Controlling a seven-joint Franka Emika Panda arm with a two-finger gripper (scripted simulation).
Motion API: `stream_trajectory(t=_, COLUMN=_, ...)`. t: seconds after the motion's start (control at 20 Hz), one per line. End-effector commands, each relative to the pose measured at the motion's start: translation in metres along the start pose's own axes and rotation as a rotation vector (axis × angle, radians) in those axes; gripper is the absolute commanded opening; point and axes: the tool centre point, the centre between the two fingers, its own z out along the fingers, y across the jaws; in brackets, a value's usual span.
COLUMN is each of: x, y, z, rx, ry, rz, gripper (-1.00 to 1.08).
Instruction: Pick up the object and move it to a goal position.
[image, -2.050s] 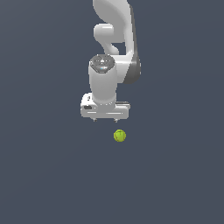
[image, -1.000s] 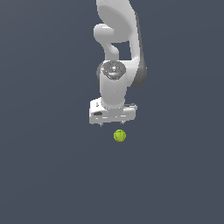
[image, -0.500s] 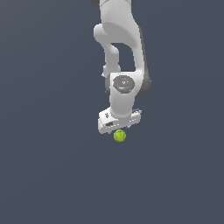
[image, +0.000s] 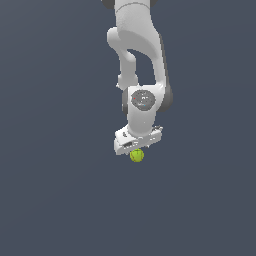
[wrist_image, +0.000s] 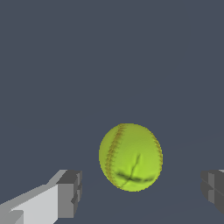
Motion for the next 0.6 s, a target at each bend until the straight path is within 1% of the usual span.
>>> stream_trajectory(t=0.0, x=0.000, y=0.000, z=0.007, rx=0.000, ry=-0.001, rz=-0.001, gripper=1.00)
stream_trajectory(t=0.3, x=-0.001, y=-0.001, z=0.037, rx=0.000, ry=0.000, rz=-0.005, gripper=1.00)
stream_trajectory(t=0.55, x=0.000, y=-0.001, z=0.048, rx=0.000, ry=0.000, rz=-0.006, gripper=1.00)
